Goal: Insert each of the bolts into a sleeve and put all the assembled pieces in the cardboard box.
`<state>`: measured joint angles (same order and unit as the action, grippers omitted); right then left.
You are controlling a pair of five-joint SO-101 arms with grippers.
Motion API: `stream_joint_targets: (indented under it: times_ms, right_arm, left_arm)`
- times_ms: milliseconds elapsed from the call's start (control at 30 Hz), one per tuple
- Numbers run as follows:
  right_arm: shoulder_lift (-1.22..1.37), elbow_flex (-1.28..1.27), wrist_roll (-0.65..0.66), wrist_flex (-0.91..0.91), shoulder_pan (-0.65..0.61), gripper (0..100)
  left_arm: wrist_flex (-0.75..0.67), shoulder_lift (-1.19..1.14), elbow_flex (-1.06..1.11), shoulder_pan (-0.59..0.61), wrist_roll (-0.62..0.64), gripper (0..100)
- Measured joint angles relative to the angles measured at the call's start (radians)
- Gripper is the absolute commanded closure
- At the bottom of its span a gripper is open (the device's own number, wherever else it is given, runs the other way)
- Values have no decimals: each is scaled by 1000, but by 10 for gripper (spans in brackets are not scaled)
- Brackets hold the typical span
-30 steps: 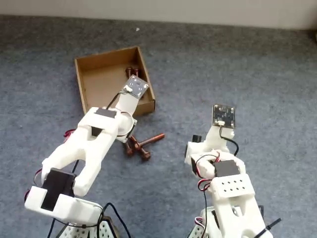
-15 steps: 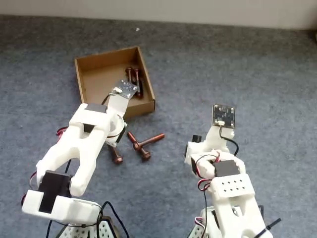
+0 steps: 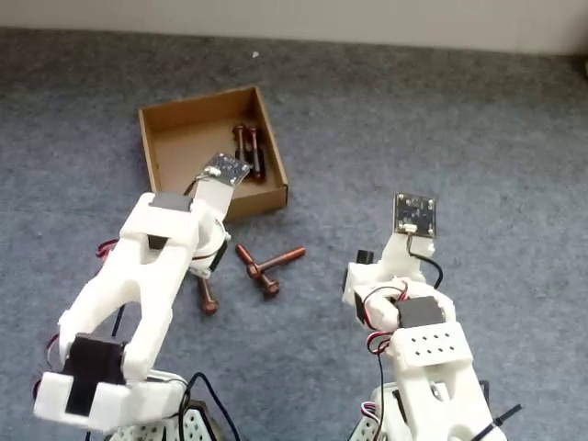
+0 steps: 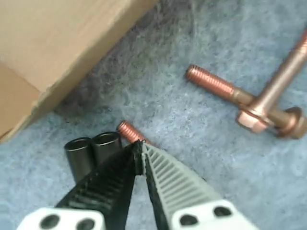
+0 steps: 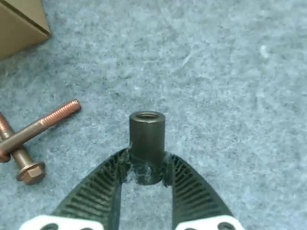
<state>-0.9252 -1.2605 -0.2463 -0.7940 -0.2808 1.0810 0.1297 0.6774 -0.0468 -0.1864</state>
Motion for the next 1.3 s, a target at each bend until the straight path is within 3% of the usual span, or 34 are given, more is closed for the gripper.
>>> stream_joint_targets:
  times_ms: [200, 367, 600, 667, 1300]
  right_arm:
    - [0, 0, 0, 0, 0, 994]
    - [0, 0, 0, 0, 0, 994]
    - [0, 0, 0, 0, 0, 994]
    - [0, 0, 0, 0, 0, 994]
    - [0, 0, 0, 0, 0, 994]
  left_arm:
    - [87, 221, 0, 11, -245, 784]
    - [106, 265, 0, 83, -506, 776]
    - [130, 207, 0, 173, -1005, 775]
    - [130, 190, 0, 181, -1096, 775]
    - [83, -23, 18, 21, -1114, 779]
